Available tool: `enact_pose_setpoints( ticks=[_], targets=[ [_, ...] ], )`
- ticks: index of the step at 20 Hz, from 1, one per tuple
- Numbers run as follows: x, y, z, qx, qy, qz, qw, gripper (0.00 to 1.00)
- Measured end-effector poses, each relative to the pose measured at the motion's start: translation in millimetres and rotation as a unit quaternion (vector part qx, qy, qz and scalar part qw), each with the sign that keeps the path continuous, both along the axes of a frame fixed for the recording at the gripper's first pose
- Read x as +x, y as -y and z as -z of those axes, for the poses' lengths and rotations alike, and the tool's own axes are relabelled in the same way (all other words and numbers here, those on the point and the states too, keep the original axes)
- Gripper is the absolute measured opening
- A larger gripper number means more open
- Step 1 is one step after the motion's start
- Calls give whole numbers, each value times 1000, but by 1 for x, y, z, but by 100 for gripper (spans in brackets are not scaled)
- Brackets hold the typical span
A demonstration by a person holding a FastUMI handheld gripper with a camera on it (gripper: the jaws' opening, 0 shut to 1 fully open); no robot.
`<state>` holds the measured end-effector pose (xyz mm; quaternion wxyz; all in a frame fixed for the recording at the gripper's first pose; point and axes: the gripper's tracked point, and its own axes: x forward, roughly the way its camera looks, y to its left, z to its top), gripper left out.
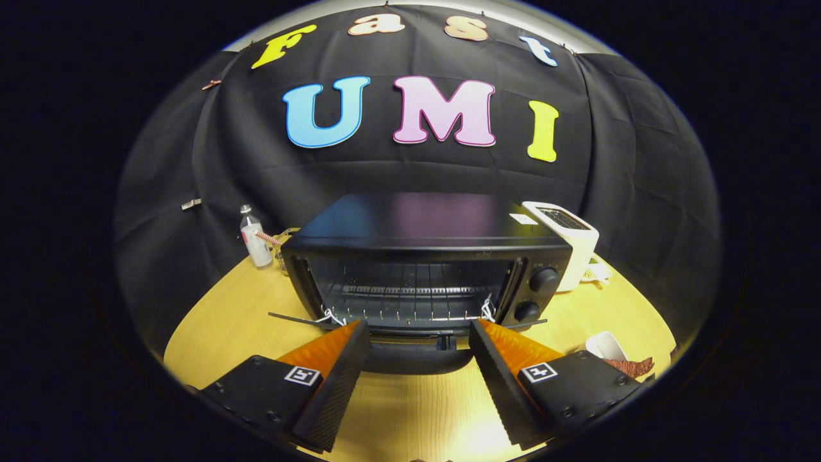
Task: Open the toaster oven, put the food inside, and close the toaster oven door.
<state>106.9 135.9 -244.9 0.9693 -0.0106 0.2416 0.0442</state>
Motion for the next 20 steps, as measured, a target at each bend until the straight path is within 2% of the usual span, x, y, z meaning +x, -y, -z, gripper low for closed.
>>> enact_pose_setpoints(
  ticks=[9,15,20],
  targets=[
    [-61,12,66,-20,-84,-33,996,97],
    [-81,44,9,-28,-45,-57,997,97],
    [-89,108,-52,-40,-18,-43,998,98]
  ],
)
